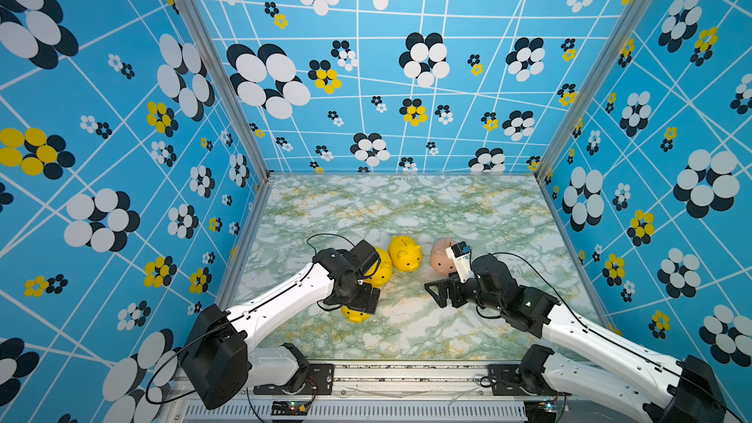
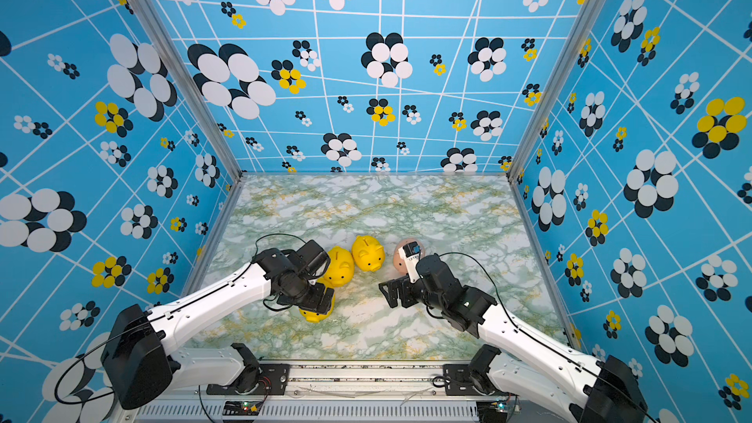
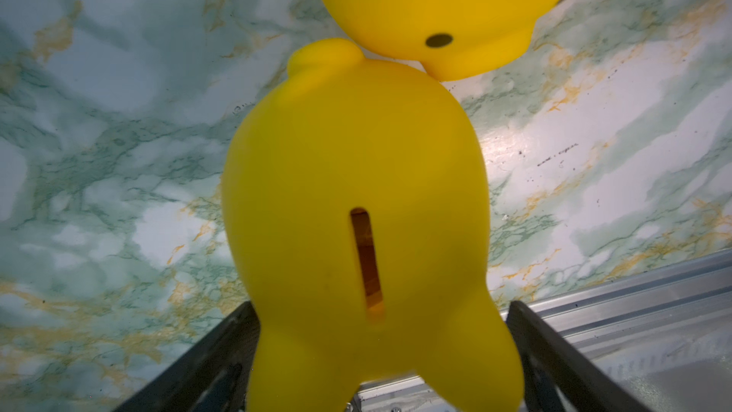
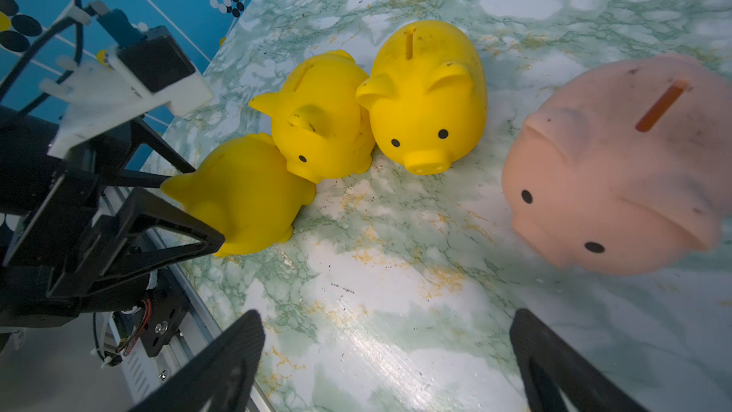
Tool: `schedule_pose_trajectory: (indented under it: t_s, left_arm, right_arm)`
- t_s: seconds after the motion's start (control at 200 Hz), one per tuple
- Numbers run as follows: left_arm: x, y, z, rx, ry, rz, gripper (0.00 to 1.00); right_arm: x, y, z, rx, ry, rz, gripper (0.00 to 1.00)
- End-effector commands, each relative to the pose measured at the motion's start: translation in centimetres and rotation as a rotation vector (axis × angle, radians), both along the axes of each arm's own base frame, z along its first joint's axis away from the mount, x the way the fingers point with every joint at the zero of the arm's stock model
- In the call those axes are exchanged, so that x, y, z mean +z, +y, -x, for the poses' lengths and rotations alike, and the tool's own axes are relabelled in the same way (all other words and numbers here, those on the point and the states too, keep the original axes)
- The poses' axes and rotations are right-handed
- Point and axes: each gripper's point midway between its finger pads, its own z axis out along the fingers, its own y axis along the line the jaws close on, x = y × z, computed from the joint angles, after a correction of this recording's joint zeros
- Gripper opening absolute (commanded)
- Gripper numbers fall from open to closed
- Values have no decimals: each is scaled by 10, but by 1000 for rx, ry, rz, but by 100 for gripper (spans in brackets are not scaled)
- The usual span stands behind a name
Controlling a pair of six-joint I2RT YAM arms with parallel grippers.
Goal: Open piggy banks
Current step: Move the piggy bank to the center of the board.
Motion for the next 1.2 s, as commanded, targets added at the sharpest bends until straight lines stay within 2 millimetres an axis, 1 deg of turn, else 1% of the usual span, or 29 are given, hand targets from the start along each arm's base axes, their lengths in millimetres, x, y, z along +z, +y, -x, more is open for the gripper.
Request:
schedule_pose_trajectory:
  t_s: [0.0, 0.115, 0.23, 0.37, 0.445, 0.54, 0.63, 0.705, 0.79, 1.12, 1.195]
  left_arm:
    - [-10, 6, 0, 45, -17, -65, 99]
    - [-12, 4, -5, 41, -59, -107, 99]
    - [-14, 7, -11, 59, -85, -156, 99]
    - [-14, 5, -17, 93, -122, -155, 99]
    - [-17, 7, -18, 109, -124, -167, 100]
    - [-24, 8, -19, 113, -130, -174, 97]
    - [-28, -1, -22, 110, -133, -138, 91]
    - [-32, -9, -27, 117, -133, -117, 84]
    - [-36, -17, -36, 125, -150, -104, 78]
    - [-50, -56, -88, 106, -211, -136, 74]
    - [-50, -61, -94, 110, -213, -143, 74]
  right_arm:
    - [1, -5, -4, -6, -19, 24, 100]
    - [-3, -6, -3, -4, -12, 27, 100]
    - [-5, -6, -2, -4, -10, 22, 100]
    - [-8, -7, 0, -5, -6, 18, 100]
    - [-9, -7, 0, -5, -6, 16, 100]
    - [-10, -8, 0, -7, -7, 17, 100]
    - [-10, -9, -1, -12, -11, 19, 100]
    - [-13, -10, -2, -18, -11, 21, 100]
    - [-15, -12, -2, -27, -11, 19, 100]
    - [-25, -22, -12, -92, -1, -5, 100]
    - [-26, -23, -13, -98, 2, -9, 100]
